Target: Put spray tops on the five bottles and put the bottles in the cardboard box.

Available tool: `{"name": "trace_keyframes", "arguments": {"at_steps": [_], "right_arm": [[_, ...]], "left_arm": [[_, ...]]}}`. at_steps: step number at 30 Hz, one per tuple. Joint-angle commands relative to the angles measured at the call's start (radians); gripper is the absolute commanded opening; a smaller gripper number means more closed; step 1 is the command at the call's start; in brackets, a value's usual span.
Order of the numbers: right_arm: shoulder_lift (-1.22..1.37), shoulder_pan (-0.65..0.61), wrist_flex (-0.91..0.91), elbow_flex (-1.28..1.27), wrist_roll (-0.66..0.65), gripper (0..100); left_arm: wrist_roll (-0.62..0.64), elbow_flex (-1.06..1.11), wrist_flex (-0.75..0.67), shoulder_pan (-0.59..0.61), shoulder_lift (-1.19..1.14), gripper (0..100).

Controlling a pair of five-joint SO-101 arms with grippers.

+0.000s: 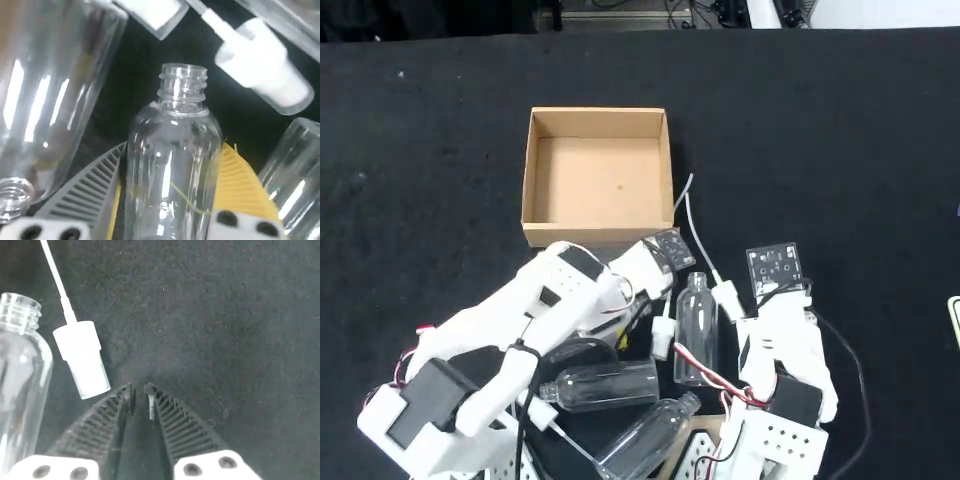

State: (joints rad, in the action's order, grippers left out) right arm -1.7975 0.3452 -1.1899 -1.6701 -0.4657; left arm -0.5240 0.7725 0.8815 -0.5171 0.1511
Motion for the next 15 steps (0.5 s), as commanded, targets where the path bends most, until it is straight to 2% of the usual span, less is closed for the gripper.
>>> {"name": "trace_keyframes", "arguments": {"at_steps": [1, 5, 8, 15], "right_arm": [[-0.096, 0.017, -0.003, 0.002, -0.011, 1.6], [-0.096, 0.017, -0.003, 0.002, -0.011, 1.6], [-0.096, 0.017, -0.003, 0.002, -0.011, 1.6], [-0.096, 0.017, 0.005, -0.008, -0.011, 1.6]], "left_arm": [[0.025, 0.007, -0.032, -0.013, 0.014, 24], [0.025, -0.004, -0.002, -0.013, 0.014, 14], [0.025, -0.059, 0.077, -0.013, 0.014, 5], [0.018, -0.352, 0.417, 0.035, 0.015, 4]]}}
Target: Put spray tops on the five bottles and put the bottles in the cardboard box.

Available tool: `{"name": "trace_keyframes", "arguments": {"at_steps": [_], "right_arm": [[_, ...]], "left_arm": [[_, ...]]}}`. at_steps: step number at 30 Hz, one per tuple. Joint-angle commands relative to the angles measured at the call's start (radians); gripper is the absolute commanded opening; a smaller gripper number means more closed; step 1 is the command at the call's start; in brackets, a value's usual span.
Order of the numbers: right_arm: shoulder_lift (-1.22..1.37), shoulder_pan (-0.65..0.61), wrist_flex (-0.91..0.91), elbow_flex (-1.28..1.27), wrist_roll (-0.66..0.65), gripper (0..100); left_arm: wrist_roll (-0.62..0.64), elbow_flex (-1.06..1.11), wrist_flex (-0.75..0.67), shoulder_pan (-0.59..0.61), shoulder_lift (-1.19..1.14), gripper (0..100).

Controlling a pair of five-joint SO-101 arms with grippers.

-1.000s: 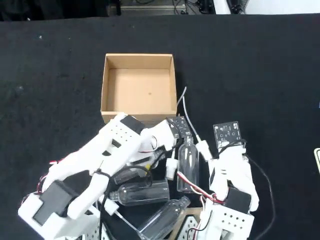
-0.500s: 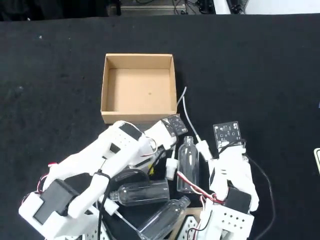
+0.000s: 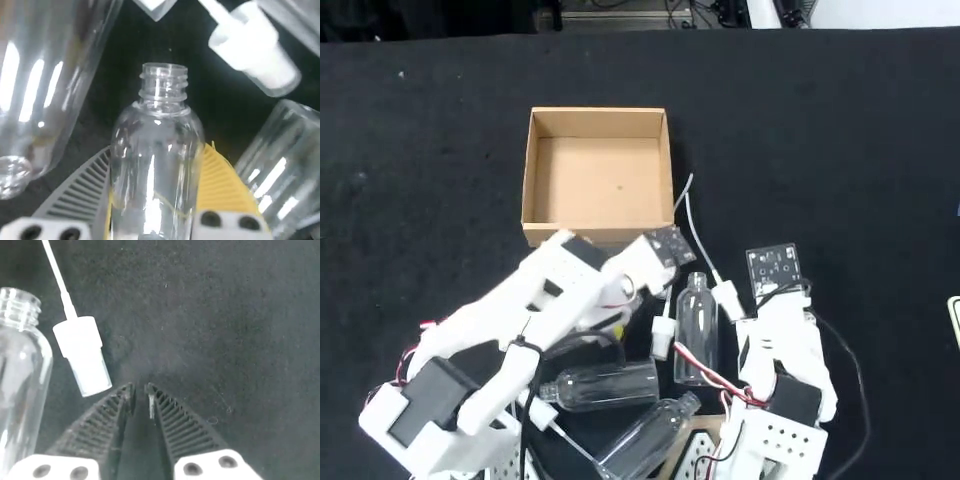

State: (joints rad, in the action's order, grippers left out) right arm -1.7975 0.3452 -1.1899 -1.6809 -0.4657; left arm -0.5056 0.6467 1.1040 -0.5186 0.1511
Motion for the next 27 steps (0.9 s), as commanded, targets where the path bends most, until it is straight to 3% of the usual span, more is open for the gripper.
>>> {"name": "trace_keyframes", "arguments": {"at_steps": [1, 8, 17, 23, 27], "right_arm": [[-0.096, 0.017, 0.005, 0.002, -0.011, 1.6], [-0.096, 0.017, 0.008, 0.010, -0.008, 1.3], [-0.094, -0.005, 0.064, 0.262, -0.009, 1.5], [0.087, -0.222, 0.002, 0.570, -0.002, 1.5], [0.372, -0.428, -0.040, 0.788, 0.094, 1.5]], "left_arm": [[0.000, -0.289, 0.258, 0.059, 0.015, 4], [-0.003, -0.743, 0.660, 0.357, 0.015, 3], [-0.003, -0.811, 0.646, 0.980, 0.015, 3], [-0.075, -0.664, 0.502, 1.247, 0.028, 3], [-0.072, -0.435, 0.287, 1.388, 0.071, 3]]}}
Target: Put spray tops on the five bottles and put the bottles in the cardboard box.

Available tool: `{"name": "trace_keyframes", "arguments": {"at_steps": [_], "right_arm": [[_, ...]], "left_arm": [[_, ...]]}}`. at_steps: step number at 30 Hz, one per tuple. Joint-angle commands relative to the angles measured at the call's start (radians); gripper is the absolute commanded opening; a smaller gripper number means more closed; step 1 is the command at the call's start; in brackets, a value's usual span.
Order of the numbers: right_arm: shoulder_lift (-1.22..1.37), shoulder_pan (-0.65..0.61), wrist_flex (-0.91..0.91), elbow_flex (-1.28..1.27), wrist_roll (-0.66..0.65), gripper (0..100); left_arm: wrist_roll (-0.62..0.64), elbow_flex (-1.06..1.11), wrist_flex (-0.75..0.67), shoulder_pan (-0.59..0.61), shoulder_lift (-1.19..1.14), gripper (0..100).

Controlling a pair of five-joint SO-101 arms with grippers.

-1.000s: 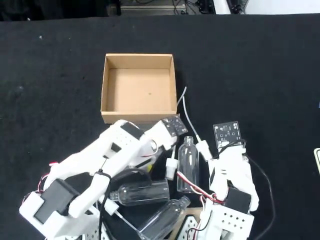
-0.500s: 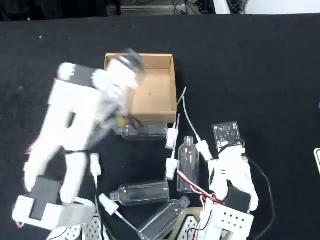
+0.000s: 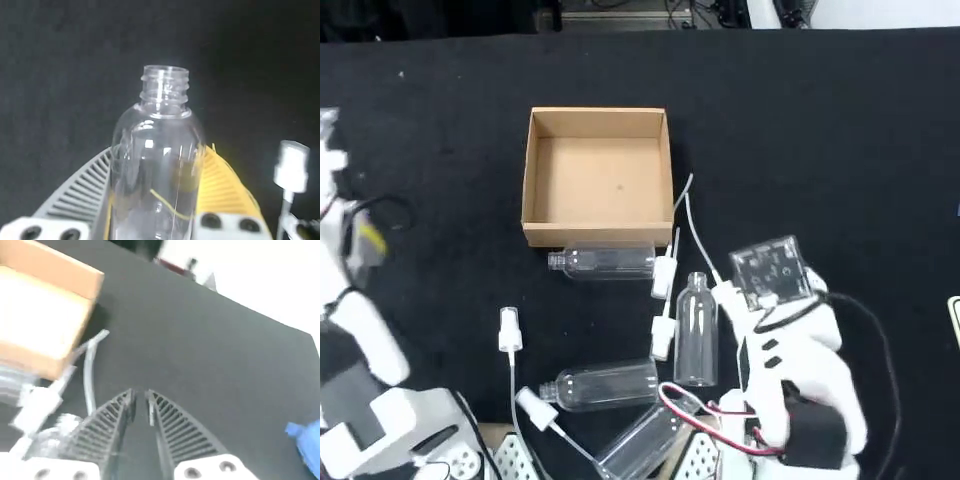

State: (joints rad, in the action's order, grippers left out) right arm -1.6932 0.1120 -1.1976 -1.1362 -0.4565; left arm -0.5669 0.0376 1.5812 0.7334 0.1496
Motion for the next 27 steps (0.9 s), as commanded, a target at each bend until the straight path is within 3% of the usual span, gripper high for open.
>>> {"name": "trace_keyframes", "arguments": {"at_steps": [1, 6, 10, 18, 24, 27], "right_arm": [[0.346, -0.265, -0.041, 0.289, 0.117, 1.5], [0.717, -0.640, -0.046, 0.441, 0.247, 1.6], [0.970, -0.835, 0.014, 0.509, 0.327, 1.6], [1.385, -1.017, 0.187, 0.651, 0.500, 2.6], [1.598, -1.115, 0.198, 0.766, 0.724, 21.7], [1.696, -1.135, 0.198, 0.831, 0.818, 22.6]], "left_arm": [[-0.011, 0.229, -0.244, 0.165, 0.091, 3], [0.103, 0.433, -0.489, 0.311, 0.158, 3], [0.169, 0.504, -0.606, 0.418, 0.157, 3], [0.186, 0.450, -0.678, 0.544, 0.005, 3], [0.184, 0.363, -0.678, 0.608, -0.078, 3], [0.183, 0.344, -0.683, 0.625, -0.086, 3]]}}
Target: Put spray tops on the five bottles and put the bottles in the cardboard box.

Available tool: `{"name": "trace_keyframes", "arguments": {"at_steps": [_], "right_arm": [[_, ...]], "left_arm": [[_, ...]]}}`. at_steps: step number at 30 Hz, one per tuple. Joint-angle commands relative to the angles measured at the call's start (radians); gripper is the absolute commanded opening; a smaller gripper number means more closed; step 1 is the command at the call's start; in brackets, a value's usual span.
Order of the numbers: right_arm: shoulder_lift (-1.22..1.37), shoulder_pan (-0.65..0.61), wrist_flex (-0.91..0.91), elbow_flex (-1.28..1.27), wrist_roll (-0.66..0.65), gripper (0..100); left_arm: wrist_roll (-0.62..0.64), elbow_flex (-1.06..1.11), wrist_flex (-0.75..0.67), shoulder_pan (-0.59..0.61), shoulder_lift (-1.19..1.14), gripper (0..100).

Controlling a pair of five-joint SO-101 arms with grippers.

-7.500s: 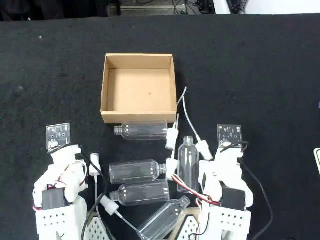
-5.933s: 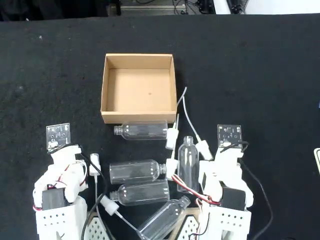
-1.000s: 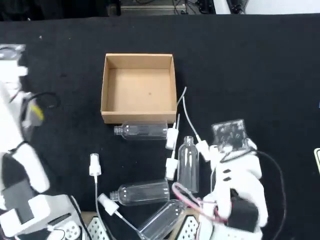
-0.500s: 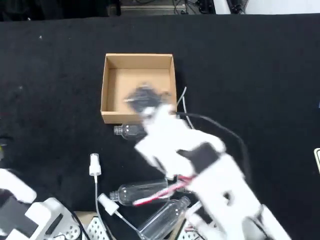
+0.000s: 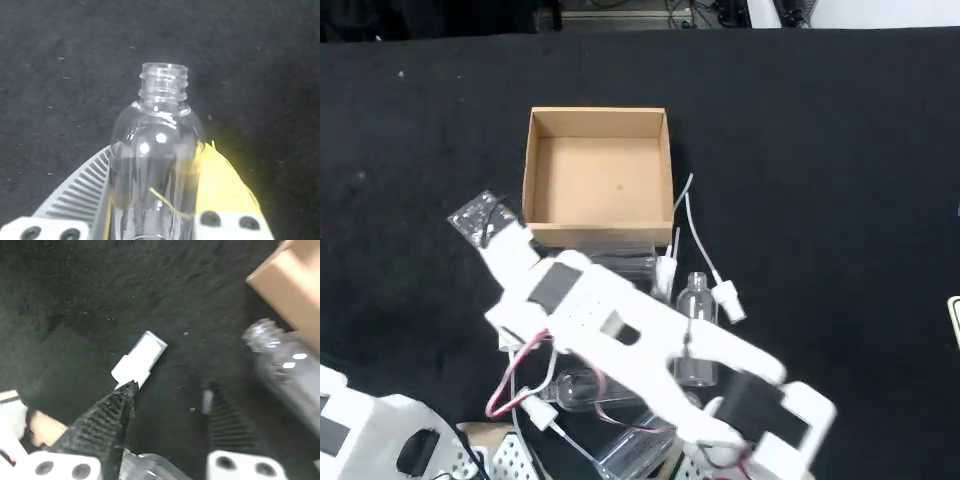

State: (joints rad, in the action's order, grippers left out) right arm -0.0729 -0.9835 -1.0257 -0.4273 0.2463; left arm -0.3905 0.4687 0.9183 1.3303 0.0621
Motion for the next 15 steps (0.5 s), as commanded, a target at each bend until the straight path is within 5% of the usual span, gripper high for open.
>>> {"name": "trace_keyframes", "arguments": {"at_steps": [1, 7, 15], "right_arm": [[0.108, -0.040, 0.026, 0.143, 0.157, 22.1], [0.246, -0.044, 0.018, 0.229, 0.341, 19.7], [0.352, -0.127, 0.026, 0.309, 0.359, 19.8]], "left_arm": [[0.006, -0.087, -0.020, 0.028, 0.002, 3], [0.006, -0.085, -0.020, 0.021, 0.003, 3], [0.005, -0.077, -0.021, 0.025, -0.003, 3]]}}
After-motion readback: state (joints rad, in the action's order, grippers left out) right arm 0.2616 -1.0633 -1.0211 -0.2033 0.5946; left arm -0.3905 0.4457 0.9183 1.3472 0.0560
